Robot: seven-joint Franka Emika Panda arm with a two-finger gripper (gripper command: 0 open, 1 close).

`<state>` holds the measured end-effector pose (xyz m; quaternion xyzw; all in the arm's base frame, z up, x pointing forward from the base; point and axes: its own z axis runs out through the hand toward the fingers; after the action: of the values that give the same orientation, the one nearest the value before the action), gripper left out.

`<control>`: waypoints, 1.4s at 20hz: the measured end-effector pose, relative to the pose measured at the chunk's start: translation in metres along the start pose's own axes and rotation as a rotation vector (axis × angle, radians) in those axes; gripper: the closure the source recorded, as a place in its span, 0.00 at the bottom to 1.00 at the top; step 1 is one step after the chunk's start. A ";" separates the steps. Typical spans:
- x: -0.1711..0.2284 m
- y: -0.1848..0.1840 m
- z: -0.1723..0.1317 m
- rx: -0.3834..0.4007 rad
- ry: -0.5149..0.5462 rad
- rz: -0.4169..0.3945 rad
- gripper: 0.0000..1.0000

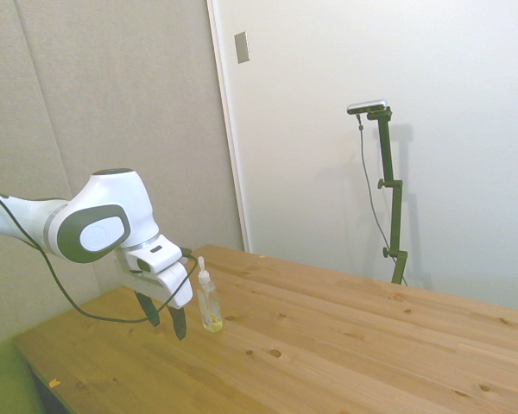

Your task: Knock down the sanitizer

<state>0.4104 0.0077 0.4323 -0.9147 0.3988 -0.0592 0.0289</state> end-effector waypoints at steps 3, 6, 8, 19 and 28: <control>0.000 -0.001 0.001 -0.002 -0.002 -0.002 0.00; -0.006 -0.006 0.001 -0.006 0.003 -0.012 1.00; -0.013 -0.013 0.002 -0.006 0.013 -0.018 1.00; -0.024 -0.057 0.004 0.008 0.040 0.025 1.00; -0.018 -0.082 0.010 -0.003 0.067 0.060 1.00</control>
<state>0.4593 0.0764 0.4289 -0.8998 0.4269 -0.0882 0.0159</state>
